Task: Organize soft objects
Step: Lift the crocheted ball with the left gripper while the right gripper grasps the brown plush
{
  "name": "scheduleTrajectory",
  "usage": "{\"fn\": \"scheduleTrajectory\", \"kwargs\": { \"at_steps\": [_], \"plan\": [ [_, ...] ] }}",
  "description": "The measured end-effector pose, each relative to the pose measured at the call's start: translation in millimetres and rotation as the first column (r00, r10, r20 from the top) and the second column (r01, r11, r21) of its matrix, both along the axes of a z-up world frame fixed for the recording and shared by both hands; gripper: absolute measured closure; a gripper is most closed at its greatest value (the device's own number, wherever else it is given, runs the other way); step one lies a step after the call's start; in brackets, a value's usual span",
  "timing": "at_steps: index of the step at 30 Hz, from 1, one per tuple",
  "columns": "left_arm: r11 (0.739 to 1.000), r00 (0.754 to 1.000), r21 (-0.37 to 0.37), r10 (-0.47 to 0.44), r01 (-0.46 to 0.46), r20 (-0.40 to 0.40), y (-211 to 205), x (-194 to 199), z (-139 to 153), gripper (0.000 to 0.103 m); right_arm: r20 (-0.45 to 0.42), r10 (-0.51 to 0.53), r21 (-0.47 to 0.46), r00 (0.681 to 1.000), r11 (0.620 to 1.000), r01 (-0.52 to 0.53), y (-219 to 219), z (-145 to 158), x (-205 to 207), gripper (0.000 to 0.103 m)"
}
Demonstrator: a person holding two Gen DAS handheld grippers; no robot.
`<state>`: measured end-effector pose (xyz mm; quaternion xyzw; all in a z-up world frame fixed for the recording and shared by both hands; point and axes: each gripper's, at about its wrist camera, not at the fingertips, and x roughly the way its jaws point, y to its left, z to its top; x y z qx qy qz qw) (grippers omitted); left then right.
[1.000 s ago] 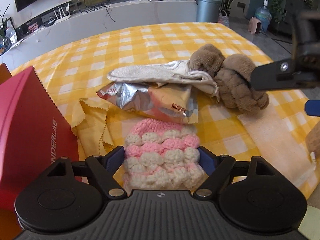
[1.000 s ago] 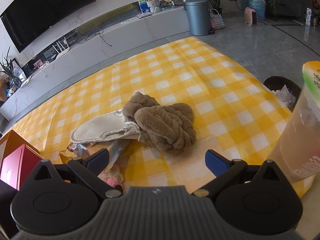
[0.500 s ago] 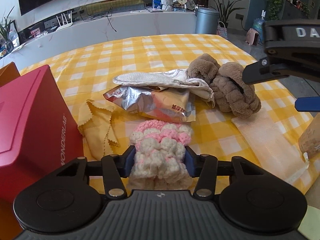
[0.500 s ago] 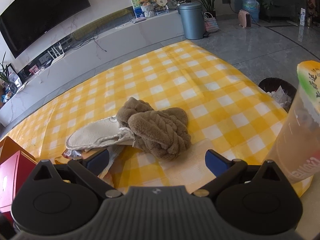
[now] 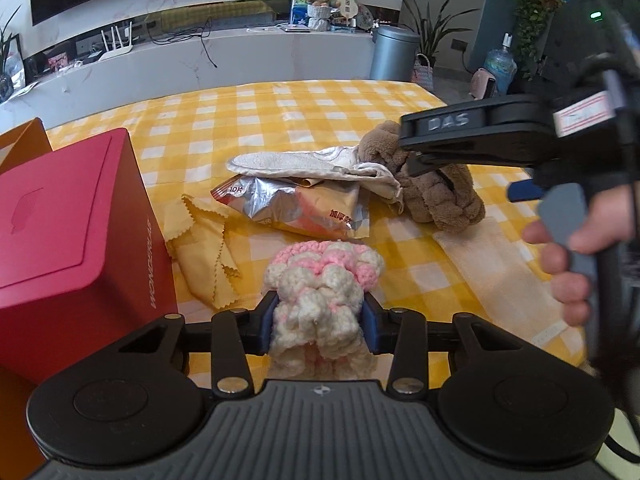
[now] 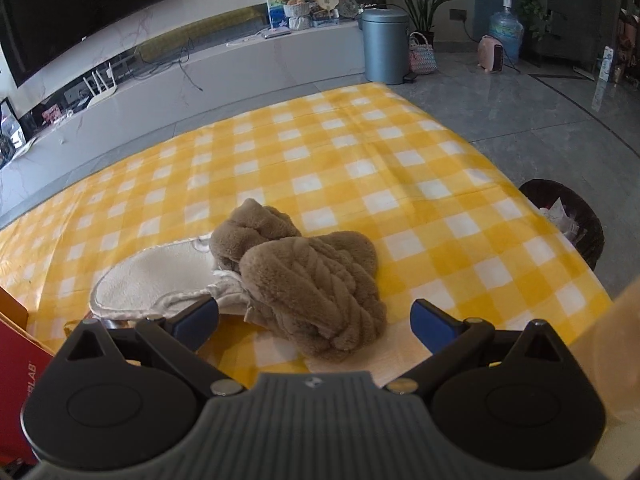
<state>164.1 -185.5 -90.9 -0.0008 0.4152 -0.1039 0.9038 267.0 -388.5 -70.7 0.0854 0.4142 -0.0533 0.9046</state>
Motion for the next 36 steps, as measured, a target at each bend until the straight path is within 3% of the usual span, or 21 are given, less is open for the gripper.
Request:
{"fn": "scheduleTrajectory", "kwargs": {
  "at_steps": [4,7,9,11,16,26,30,33,36],
  "plan": [
    [1.0,1.0,-0.024,-0.003,0.003,-0.001,7,-5,2,0.055,-0.001,0.08,-0.037,0.997,0.996,-0.08,8,-12,6,0.02],
    [1.0,1.0,-0.027,-0.006,0.006,-0.002,9,-5,2,0.055,-0.027,0.093,-0.042,0.995,0.995,-0.094,6,-22,8,0.024],
    [0.999,1.0,-0.034,-0.008,0.008,-0.003,9,-6,3,0.055,-0.036,0.09,-0.043,0.995,0.995,-0.092,4,-27,10,0.033],
    [0.999,1.0,-0.04,-0.011,0.011,-0.001,9,-6,4,0.055,-0.037,0.077,-0.043,0.996,0.996,-0.079,3,-29,12,0.05],
    [0.999,1.0,-0.03,-0.027,0.027,0.007,7,-8,6,0.055,-0.021,0.058,0.019,0.998,0.998,-0.057,-2,-22,10,0.071],
    [0.999,1.0,-0.053,0.008,-0.007,0.017,16,-14,13,0.055,0.048,0.054,0.134,0.997,0.989,-0.06,-9,20,-37,0.074],
    [0.997,1.0,-0.077,0.007,-0.006,0.014,20,-17,17,0.055,0.094,0.063,0.228,0.994,0.97,-0.083,-13,27,-51,0.076],
    [0.997,1.0,-0.081,-0.007,0.008,0.012,20,-19,19,0.055,0.086,0.08,0.177,0.993,0.98,-0.094,-7,34,-55,0.076],
    [0.996,1.0,-0.088,-0.008,0.01,0.016,22,-22,21,0.055,0.017,0.163,0.078,0.986,0.983,-0.164,9,35,-60,0.076]
  ]
}}
